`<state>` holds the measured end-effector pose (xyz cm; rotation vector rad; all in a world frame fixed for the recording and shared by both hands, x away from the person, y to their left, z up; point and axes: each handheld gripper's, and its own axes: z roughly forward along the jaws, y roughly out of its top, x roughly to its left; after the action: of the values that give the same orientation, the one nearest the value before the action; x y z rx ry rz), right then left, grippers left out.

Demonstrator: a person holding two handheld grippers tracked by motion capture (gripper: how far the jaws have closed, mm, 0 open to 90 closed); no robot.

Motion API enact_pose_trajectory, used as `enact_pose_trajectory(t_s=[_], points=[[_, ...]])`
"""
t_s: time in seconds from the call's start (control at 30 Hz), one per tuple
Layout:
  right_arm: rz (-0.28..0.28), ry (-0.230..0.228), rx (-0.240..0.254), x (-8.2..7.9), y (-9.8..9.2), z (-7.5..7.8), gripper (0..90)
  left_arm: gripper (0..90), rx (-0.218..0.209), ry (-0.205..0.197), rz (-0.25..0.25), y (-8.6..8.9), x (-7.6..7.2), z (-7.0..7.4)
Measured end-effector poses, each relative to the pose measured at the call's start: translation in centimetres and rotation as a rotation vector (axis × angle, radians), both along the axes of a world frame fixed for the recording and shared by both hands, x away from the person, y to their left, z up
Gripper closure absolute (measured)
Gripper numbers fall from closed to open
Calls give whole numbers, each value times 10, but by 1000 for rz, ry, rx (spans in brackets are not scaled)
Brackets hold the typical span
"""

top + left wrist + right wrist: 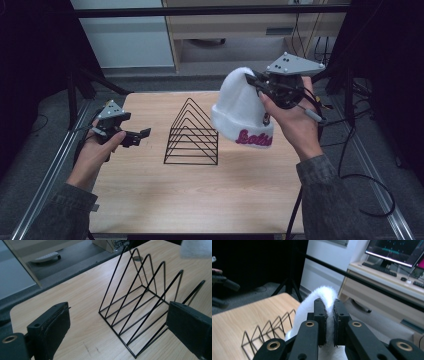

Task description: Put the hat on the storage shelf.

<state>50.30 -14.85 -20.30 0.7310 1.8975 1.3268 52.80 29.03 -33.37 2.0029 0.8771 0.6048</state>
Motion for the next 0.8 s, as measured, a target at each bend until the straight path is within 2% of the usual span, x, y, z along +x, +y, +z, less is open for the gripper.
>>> enact_pose_trajectory(t_s=[0.2, 0.27, 0.43, 0.5, 0.63, 0.8], points=[[28, -31, 25, 4, 15, 14, 841, 54, -9, -27, -35, -12, -2, 15], [32, -40, 32, 4, 20, 18, 841, 57, -25, -36, -48, -16, -4, 19], [57, -64, 80, 4, 29, 30, 840, 82, -37, -57, -79, -25, -7, 28], [66, -75, 84, 6, 34, 34, 840, 92, -37, -62, -93, -29, -7, 31], [92, -76, 89, 13, 46, 37, 841, 139, -43, -74, -113, -40, -4, 35], [124, -70, 105, 23, 61, 37, 841, 177, -55, -67, -139, -53, 3, 34]])
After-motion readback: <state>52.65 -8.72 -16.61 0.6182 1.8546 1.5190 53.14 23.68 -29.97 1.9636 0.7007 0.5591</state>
